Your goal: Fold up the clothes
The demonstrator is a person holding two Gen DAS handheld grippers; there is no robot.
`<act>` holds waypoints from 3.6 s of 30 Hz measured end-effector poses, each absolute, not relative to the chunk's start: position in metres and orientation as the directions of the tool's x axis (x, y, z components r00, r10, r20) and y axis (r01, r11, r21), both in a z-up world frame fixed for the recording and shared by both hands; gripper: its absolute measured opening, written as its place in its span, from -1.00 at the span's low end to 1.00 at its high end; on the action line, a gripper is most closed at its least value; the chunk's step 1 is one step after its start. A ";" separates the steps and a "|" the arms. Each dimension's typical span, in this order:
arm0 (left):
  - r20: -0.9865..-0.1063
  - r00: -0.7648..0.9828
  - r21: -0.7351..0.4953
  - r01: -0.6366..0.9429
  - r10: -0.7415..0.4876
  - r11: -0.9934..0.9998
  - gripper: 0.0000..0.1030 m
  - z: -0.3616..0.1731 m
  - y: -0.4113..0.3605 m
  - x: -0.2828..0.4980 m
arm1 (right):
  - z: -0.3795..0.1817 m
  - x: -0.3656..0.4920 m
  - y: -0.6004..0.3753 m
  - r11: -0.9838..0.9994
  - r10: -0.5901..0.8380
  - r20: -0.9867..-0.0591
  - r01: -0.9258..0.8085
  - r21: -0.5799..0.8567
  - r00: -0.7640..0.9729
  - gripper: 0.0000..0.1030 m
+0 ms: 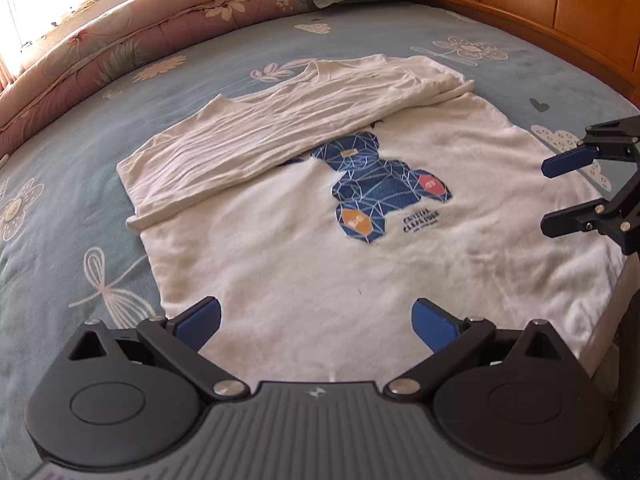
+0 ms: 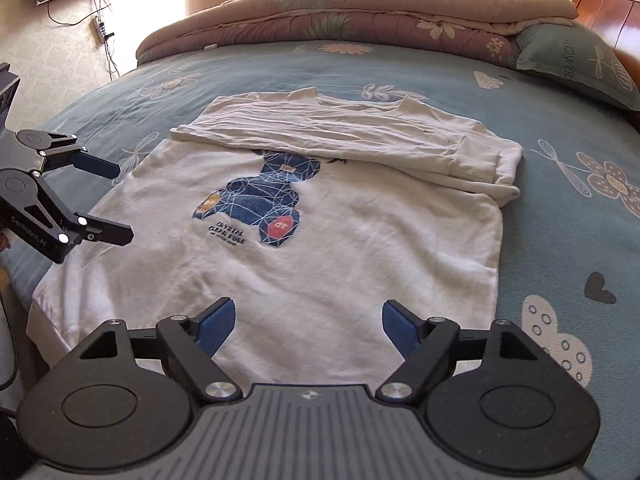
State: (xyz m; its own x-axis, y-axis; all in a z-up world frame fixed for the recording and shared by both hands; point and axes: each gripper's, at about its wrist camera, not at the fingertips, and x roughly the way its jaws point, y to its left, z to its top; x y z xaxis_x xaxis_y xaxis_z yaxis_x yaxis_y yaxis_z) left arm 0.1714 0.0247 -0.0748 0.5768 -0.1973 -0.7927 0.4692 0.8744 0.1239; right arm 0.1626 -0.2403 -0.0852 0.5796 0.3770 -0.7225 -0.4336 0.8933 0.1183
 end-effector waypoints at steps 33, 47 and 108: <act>-0.857 0.460 -0.069 0.344 -0.232 0.936 0.98 -0.079 0.053 0.116 | -0.119 0.130 -0.231 0.898 0.279 -0.739 -0.439 -0.026 0.613 1.00; -0.842 0.470 -0.179 0.217 -0.263 0.960 0.98 -0.096 0.055 0.149 | -0.122 0.122 -0.233 0.899 0.288 -0.711 -0.438 -0.031 0.642 1.00; -0.836 0.508 -0.072 0.275 -0.209 0.959 0.99 -0.101 0.032 0.167 | -0.094 0.132 -0.253 0.901 0.271 -0.726 -0.432 -0.039 0.631 1.00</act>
State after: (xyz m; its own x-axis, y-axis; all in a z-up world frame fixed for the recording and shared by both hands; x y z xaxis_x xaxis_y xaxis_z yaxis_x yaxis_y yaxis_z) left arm 0.1669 0.0319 -0.1012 0.5076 -0.2087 -0.8359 0.2752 0.9587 -0.0723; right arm 0.1317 -0.2525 -0.0935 0.6314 0.2712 -0.7264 -0.4316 0.9012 -0.0386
